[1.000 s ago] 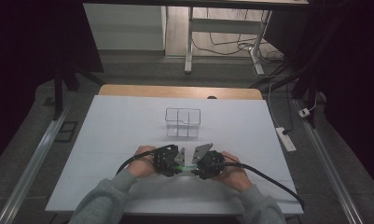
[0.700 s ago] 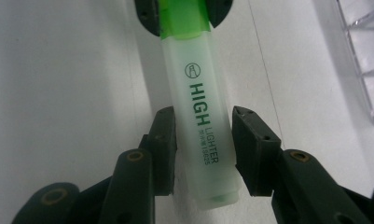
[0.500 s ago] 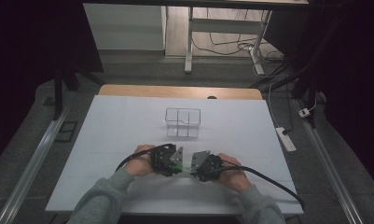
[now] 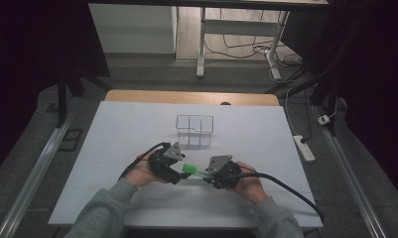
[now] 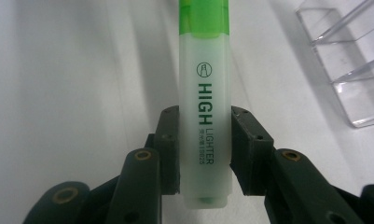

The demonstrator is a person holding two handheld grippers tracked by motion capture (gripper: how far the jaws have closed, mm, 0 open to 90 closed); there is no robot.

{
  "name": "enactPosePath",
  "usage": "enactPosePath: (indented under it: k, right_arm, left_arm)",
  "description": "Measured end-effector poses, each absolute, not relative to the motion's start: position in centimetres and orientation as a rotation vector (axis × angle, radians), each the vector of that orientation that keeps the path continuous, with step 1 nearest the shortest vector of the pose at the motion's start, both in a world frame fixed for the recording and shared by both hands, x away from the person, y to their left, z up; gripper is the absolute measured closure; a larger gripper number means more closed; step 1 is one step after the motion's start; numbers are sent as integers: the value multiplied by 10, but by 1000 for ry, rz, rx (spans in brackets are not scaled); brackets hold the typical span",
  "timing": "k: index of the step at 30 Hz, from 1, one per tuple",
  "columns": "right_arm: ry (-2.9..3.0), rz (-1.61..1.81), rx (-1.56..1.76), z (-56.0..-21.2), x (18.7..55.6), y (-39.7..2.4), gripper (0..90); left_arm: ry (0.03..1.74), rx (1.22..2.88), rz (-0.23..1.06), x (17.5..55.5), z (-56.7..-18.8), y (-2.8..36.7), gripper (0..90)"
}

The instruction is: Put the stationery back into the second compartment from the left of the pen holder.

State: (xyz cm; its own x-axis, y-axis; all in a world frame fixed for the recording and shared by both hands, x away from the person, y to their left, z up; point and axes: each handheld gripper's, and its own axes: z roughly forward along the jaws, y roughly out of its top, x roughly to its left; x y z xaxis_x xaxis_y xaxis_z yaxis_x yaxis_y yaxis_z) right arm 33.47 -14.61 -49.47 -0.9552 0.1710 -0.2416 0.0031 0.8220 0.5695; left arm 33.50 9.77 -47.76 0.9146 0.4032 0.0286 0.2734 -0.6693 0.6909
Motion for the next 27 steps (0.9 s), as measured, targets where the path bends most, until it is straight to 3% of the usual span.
enactPosePath:
  k: [10, 27]
  right_arm:
    - [2649, 1056, 306, -484, 341, -160, 652]
    - [2619, 1232, 370, -481, 342, -163, 651]
  left_arm:
    - [577, 2161, 214, 334, -480, 117, 246]
    - [542, 2042, 157, 337, -487, 99, 239]
